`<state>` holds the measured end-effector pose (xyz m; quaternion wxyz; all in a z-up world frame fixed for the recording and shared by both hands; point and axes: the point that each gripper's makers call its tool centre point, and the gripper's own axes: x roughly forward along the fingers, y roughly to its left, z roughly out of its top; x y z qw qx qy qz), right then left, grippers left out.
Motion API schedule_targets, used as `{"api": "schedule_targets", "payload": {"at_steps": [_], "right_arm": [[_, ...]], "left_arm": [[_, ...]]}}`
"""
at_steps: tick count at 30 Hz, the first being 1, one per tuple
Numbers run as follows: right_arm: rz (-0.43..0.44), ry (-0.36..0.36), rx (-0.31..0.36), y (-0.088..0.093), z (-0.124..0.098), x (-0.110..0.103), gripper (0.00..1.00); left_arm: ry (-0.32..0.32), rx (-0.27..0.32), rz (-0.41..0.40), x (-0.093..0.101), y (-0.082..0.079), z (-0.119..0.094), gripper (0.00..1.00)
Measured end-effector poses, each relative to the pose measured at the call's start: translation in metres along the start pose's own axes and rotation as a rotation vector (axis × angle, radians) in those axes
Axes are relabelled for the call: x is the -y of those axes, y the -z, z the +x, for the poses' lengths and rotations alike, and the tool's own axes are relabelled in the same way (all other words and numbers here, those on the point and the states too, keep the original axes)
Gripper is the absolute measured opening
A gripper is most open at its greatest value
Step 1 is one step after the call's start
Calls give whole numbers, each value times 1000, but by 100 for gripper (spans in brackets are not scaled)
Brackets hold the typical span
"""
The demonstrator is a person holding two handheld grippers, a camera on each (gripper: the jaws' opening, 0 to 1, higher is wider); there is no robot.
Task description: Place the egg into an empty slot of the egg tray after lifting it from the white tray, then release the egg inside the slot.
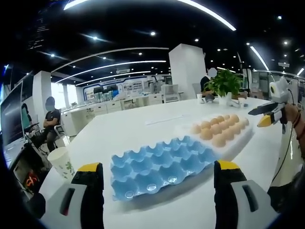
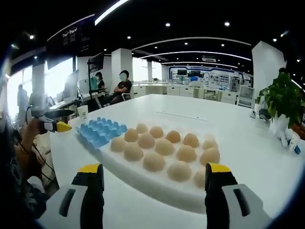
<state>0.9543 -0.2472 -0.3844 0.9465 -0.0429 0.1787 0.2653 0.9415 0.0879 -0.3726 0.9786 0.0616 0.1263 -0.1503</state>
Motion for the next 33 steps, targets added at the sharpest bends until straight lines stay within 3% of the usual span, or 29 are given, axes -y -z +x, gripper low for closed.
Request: {"api": "schedule_targets", "payload": {"at_steps": [19,33], "right_arm": [[-1,-17,-5,1,6,-14,90],[3,-47,25,-9,13,-26,89]], "left_arm": [[8,-16,3,2,12,-7,98],[2,-13,2,4,14,-13,97]]}}
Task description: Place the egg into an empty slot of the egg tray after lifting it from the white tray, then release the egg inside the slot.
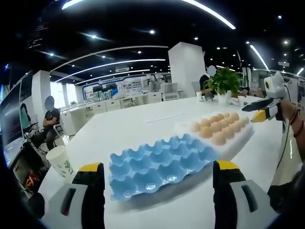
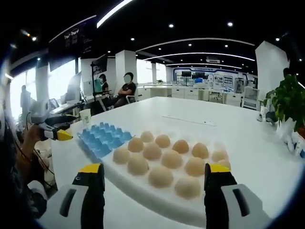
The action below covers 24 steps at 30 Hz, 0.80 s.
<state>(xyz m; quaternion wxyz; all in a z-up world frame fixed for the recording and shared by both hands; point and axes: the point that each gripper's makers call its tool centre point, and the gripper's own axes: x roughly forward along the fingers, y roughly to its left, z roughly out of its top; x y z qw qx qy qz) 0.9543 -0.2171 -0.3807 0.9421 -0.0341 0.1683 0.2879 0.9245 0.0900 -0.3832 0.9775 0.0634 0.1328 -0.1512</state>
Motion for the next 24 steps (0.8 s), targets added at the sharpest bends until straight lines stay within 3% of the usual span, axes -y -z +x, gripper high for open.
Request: {"api": "schedule_targets", "payload": {"at_steps": [24], "right_arm": [[-7,-26,21,-15,18,-10,88]], "left_arm": [[-1,5,4,0,-10,-1,96]]}}
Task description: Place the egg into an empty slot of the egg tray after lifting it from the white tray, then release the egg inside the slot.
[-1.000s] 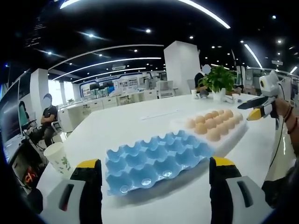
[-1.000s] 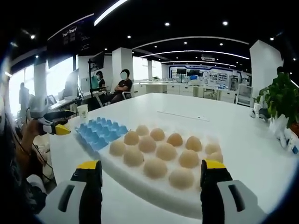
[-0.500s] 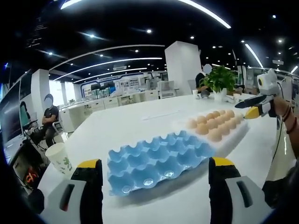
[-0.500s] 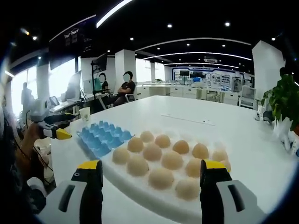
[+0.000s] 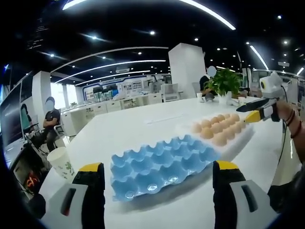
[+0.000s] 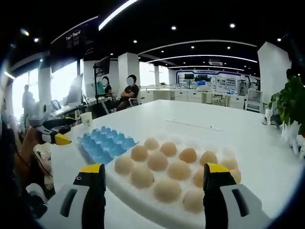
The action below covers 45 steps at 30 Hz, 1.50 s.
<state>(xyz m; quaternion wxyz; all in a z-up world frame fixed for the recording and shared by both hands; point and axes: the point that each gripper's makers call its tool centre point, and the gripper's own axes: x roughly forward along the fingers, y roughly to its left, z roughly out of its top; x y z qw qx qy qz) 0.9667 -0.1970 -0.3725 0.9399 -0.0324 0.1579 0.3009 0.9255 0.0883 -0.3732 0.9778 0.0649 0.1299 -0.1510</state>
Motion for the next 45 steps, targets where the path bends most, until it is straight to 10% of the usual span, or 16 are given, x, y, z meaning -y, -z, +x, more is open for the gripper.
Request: {"api": "schedule_targets", "payload": {"at_steps": [45], "right_arm": [[10,-55,21,-28,53,19,84]], "left_arm": [[7,27,-18,2,-24,26,98]]}}
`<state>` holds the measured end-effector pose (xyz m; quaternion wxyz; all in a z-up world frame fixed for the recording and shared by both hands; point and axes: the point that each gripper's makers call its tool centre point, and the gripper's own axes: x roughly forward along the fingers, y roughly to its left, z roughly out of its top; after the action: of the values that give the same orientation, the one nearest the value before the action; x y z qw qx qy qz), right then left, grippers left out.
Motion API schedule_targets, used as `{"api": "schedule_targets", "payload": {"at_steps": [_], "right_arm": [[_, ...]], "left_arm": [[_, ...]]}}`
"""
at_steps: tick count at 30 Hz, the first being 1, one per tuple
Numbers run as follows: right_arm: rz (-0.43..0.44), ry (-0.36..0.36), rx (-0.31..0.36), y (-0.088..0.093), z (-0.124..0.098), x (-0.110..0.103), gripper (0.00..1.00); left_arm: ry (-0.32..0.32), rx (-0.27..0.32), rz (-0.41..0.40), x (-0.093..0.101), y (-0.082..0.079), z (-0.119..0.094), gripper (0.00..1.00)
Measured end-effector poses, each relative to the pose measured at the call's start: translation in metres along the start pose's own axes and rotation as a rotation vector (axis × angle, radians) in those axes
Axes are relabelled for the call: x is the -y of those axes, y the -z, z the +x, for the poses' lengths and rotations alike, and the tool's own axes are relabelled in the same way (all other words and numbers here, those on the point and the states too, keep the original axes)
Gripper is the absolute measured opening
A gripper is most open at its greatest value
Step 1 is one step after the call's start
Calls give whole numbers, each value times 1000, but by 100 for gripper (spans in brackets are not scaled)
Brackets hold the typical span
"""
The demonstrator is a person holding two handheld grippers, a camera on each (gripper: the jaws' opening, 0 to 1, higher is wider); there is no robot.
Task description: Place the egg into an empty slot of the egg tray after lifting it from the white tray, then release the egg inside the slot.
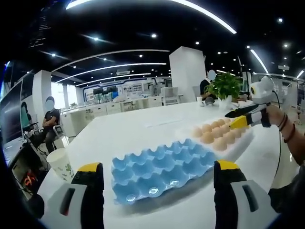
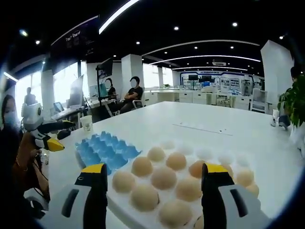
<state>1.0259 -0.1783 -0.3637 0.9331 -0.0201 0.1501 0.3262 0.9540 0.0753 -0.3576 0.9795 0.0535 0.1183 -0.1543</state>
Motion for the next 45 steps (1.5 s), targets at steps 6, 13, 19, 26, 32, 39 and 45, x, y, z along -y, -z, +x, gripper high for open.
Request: {"api": "schedule_targets", "payload": {"at_steps": [6,13,19,26,32,39,45], "right_arm": [[10,-7,19,-3,8,0,83],[19,-24,27,-4,15,-6,83],[14,-11,12,-1,24,-5,82],[28,-29,15,-1,34,-12,80],[29,-41,13,1,43,-17,78],[39,-34,24,2,51,-18,74],[34,-14,39,0,57,-20,66]], "left_arm": [[-3,-2,2,0,2,-1,98],[-8,2,-1,-2,3,-1,98],[-4,3,-3,-1,3,0,98],[0,7,0,-1,1,1,98],[-2,-8,2,-3,6,2,97],[1,-10,4,-4,9,3,97],[3,-9,1,-4,10,3,97]]}}
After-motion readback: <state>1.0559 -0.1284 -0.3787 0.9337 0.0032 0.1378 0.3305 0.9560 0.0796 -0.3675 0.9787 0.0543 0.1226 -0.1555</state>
